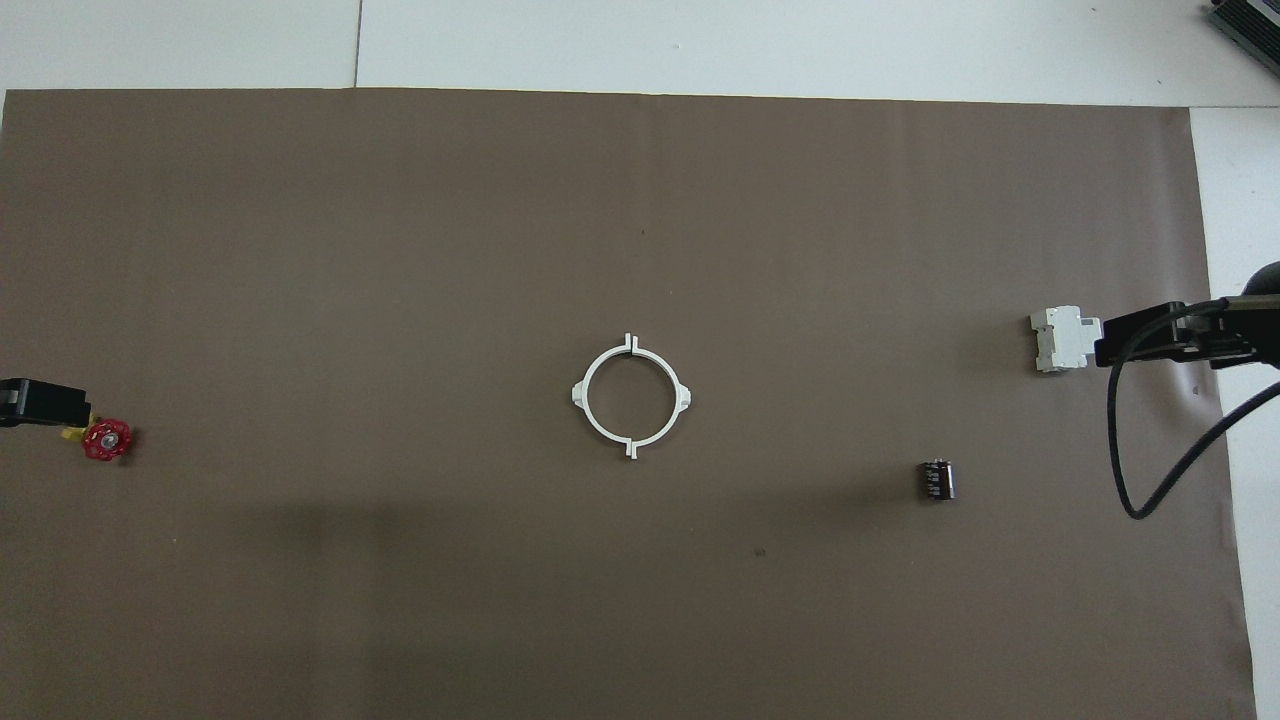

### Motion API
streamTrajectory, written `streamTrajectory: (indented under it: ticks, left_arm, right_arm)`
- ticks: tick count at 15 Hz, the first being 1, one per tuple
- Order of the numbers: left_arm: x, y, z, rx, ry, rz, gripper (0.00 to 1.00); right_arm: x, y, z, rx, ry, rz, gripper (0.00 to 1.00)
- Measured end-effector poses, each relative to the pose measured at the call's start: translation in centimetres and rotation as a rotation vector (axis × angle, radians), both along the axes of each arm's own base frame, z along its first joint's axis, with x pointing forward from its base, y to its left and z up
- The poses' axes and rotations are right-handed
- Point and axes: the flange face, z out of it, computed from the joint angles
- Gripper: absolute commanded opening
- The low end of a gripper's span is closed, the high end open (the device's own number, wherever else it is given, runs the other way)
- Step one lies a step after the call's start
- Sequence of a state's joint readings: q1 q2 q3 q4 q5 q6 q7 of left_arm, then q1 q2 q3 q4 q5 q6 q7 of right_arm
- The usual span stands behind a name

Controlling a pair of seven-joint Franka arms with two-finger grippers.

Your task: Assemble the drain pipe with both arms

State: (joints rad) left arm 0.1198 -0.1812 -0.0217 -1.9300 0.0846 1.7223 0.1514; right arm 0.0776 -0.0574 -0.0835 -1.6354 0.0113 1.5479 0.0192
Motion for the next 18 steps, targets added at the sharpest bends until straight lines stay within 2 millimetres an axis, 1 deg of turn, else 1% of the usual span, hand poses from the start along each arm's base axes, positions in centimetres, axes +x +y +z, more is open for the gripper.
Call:
streamTrajectory:
  ticks: [2, 5, 6, 7, 10, 11, 12, 16, 18]
  left_arm:
    - [0.1, -0.5, 0.1, 0.002, -0.005, -0.01, 1.0]
    - [0.4, -2.6, 0.1, 0.002, -0.007, -0.047, 1.0]
    - [0.6, -3.0, -0.1, 0.002, -0.004, -0.051, 1.0]
    - [1.1, -3.0, -0.1, 0.001, -0.006, -0.048, 1.0]
    - [3.1, -1.7, 1.4, -0.001, -0.022, -0.027, 1.0]
    - [3.5, -1.9, 1.7, -0.001, -0.021, -0.029, 1.0]
    - [3.8, -2.3, 1.9, -0.001, -0.018, -0.038, 1.0]
    - [3.7, -4.8, 2.4, -0.004, -0.001, -0.081, 1.0]
    - [3.7, -5.6, 2.4, -0.015, -0.003, -0.091, 1.0]
  right_arm:
    - [0.0, -0.2, 0.1, 0.002, -0.004, 0.05, 1.0]
    - [0.0, -0.6, 0.2, 0.003, -0.006, 0.06, 1.0]
    - [0.0, -0.7, 0.2, 0.003, -0.006, 0.06, 1.0]
    - [0.0, -0.7, 0.2, 0.003, -0.006, 0.06, 1.0]
    - [0.0, -0.7, 0.2, 0.003, -0.007, 0.057, 1.0]
    - [0.0, -0.6, 0.2, 0.003, -0.007, 0.056, 1.0]
    - [0.0, -0.6, 0.3, 0.003, -0.007, 0.056, 1.0]
    - [0.0, -0.7, 0.3, 0.002, -0.008, 0.055, 1.0]
    - [0.0, -0.7, 0.3, 0.002, -0.008, 0.055, 1.0]
